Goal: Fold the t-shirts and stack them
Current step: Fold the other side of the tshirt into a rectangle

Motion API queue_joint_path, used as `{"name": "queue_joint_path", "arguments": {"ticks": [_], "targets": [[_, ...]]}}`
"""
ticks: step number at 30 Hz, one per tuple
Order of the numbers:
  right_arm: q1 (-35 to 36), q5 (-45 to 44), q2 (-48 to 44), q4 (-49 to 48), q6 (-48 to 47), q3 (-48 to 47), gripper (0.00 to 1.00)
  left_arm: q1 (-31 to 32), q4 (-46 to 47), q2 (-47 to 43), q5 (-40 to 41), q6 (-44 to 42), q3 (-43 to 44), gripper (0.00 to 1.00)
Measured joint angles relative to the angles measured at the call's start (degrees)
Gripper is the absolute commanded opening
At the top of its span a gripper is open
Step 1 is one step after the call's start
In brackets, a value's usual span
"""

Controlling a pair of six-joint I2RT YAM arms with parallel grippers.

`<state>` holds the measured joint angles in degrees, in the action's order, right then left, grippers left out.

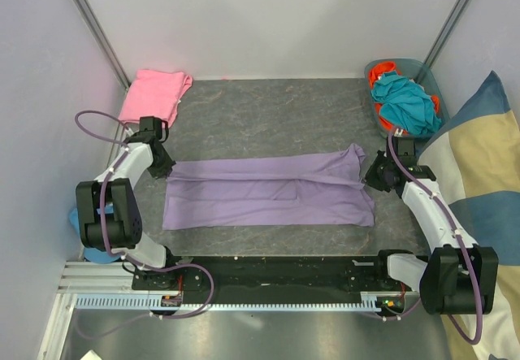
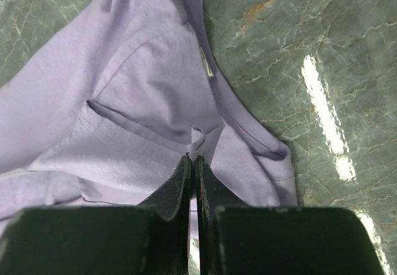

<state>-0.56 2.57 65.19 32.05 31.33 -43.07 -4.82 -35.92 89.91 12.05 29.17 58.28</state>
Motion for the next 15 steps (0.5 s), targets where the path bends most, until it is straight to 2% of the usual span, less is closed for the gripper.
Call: {"name": "queue_joint_path", "arguments": {"ticks": [15], "targets": [[0.0, 0.2, -2.9, 2.2, -0.1, 3.1, 0.0, -0.1, -0.5, -3.8, 1.1, 0.4, -3.4, 0.02]]}}
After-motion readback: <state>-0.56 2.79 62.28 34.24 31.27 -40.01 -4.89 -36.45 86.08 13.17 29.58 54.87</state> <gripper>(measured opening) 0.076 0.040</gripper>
